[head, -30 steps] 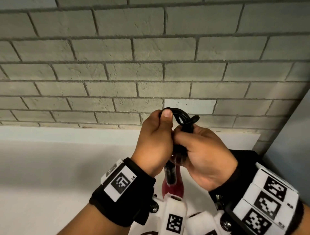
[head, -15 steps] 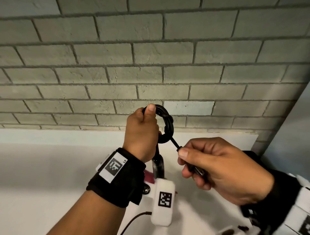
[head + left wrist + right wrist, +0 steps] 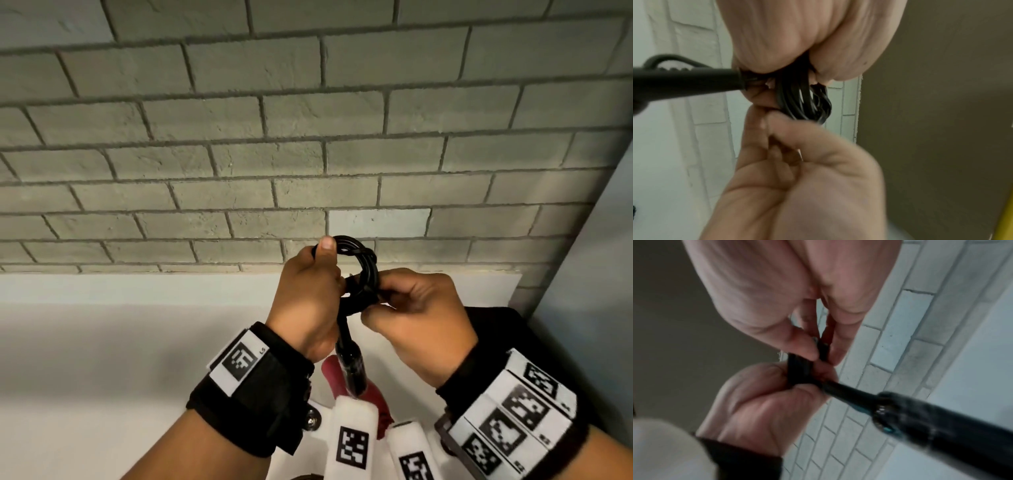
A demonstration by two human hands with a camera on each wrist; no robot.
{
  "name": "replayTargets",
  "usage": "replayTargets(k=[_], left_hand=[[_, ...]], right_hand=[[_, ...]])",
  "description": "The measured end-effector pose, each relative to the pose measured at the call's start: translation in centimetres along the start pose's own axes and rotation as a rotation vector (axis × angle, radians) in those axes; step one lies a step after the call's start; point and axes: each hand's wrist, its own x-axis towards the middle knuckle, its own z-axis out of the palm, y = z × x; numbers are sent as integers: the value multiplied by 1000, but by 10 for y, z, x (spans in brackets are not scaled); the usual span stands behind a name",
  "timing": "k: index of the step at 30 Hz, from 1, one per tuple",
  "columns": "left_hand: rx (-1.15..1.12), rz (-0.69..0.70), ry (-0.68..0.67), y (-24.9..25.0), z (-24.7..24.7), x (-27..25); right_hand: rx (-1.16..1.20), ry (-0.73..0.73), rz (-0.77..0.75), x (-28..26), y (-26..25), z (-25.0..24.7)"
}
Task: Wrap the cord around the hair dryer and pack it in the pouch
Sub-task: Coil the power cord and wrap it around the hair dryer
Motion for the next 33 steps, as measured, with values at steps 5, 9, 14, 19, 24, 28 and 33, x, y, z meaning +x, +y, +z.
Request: replayTargets(k=[5,9,14,19,24,28,33], left_hand=[[30,11,-20,-5,1,0],[51,-6,47,-8,2,0],[-27,-56,-5,-6,-4,-1],[-70,-110,-29,-1,-3,2],[-130,-138,22,-6,0,7],[-205,-220,-94,-13,0,9],[-39,-234,-247,-24,-14,11]], right_hand=[[295,83,106,-2,-4,10],[389,109,178,-3,3,13],[460,78,230,2,5,9],[316,38,150,11,4,-2],[-65,-211,202,5,27,-22],[-368,-601,315,-17,64,-27],[-511,-558,301,-32,85,-24]])
